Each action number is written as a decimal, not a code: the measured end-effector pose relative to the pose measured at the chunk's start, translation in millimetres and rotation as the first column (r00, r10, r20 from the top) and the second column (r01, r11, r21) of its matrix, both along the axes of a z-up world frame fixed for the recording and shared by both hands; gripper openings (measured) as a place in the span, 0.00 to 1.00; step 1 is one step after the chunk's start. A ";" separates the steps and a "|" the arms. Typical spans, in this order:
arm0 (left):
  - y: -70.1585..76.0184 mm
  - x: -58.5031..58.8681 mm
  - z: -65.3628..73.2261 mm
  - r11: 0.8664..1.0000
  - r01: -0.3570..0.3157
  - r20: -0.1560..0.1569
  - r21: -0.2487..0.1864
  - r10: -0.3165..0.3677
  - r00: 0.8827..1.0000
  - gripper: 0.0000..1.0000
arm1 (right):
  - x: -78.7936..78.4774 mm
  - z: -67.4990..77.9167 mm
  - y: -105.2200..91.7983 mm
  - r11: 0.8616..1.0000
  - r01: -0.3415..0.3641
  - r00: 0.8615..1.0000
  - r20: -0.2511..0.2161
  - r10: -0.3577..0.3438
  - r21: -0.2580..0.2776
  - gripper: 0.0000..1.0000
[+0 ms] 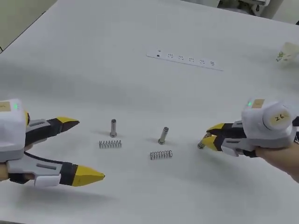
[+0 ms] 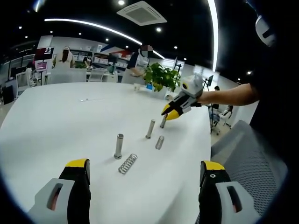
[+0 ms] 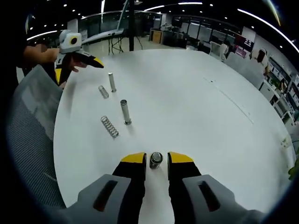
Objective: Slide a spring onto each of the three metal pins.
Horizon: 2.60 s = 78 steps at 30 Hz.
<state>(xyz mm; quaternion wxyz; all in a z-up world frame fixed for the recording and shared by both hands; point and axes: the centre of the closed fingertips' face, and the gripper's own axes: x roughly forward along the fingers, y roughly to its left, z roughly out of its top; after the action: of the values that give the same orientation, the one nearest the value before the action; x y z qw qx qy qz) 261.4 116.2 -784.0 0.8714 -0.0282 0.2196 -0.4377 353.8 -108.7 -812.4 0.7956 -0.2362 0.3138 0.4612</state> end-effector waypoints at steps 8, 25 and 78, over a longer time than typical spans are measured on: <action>-0.3 0.9 -0.3 1.000 0.003 0.000 0.003 -0.003 1.000 0.95 | -1.9 9.5 -5.3 0.999 0.019 1.000 0.015 -0.019 0.028 0.19; -2.9 0.6 -0.2 1.000 0.016 -0.002 0.012 -0.015 1.000 0.95 | -19.6 26.0 -15.7 0.996 0.045 0.998 0.040 -0.048 0.079 0.19; 0.4 -5.6 -2.8 0.999 0.020 -0.003 0.039 -0.020 1.000 0.94 | -66.8 -5.8 80.8 0.906 -0.400 0.913 0.030 0.408 -0.142 0.18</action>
<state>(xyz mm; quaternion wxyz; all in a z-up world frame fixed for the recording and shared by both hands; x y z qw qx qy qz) 255.8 116.6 -786.7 0.8671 -0.0093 0.2293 -0.4421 286.9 -27.9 -818.2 0.6743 -0.3616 0.2647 0.5869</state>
